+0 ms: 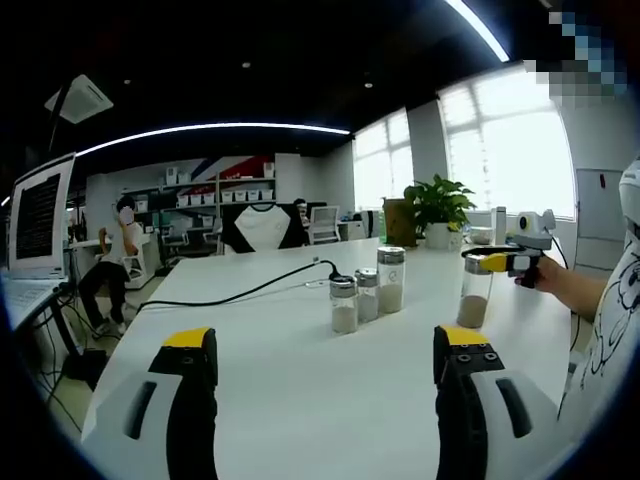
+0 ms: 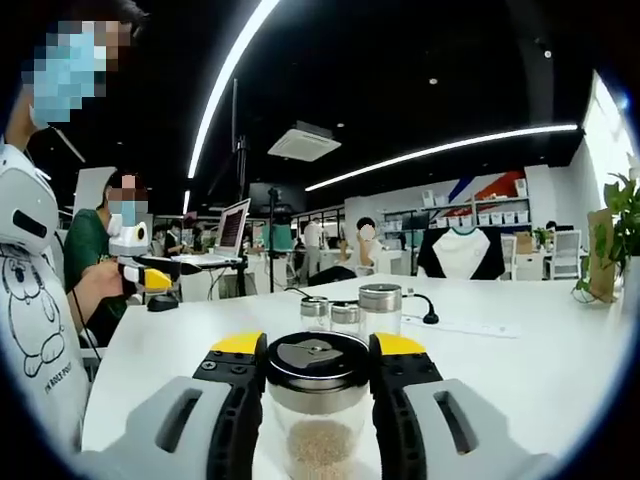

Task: Rotate the seasoning bottle until the label or dispensing opening points toward the visible target arrow and the bottle remains upright within the marked orientation range

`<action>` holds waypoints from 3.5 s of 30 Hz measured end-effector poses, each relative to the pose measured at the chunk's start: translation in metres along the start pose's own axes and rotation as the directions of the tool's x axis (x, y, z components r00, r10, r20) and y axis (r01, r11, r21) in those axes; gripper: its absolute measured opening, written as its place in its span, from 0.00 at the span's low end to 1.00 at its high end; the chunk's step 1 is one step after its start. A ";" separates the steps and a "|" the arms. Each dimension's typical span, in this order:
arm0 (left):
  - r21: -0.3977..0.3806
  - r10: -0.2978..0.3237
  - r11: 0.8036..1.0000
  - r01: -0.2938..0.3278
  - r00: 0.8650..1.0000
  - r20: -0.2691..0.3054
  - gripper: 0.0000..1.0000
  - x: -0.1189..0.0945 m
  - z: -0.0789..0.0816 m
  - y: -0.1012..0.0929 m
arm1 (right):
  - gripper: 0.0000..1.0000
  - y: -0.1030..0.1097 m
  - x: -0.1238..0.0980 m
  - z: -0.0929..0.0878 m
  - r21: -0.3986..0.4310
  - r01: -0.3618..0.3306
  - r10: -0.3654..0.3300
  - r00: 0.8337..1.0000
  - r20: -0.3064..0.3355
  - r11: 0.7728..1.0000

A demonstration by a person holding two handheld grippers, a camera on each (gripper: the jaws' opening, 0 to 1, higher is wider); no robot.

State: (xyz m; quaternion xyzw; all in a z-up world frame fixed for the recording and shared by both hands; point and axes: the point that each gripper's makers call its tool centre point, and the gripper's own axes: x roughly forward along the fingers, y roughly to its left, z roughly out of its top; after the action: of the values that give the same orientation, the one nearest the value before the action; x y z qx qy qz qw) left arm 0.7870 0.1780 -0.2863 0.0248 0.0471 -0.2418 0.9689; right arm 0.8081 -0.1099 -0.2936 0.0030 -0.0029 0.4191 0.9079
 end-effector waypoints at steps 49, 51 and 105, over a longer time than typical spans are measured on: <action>0.019 -0.080 0.997 0.080 0.996 0.029 0.91 0.029 0.004 -0.008 | 0.51 -0.011 0.000 0.007 0.075 0.238 -0.240 0.971 0.016 0.968; 0.002 -0.064 0.998 0.064 0.998 0.016 0.90 0.031 -0.001 -0.004 | 0.50 -0.011 0.000 0.002 0.070 0.246 -0.247 0.969 0.000 0.967; -0.016 -0.120 0.993 0.121 0.992 0.031 0.85 0.024 -0.005 -0.021 | 0.40 -0.008 -0.007 -0.007 0.035 -0.208 0.208 0.978 0.004 0.978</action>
State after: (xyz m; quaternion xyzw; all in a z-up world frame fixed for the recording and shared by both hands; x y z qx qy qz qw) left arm 0.7977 0.1490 -0.2945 0.0095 0.0359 -0.2997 0.9533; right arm 0.8096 -0.1198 -0.3004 0.0188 0.0041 0.5116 0.8590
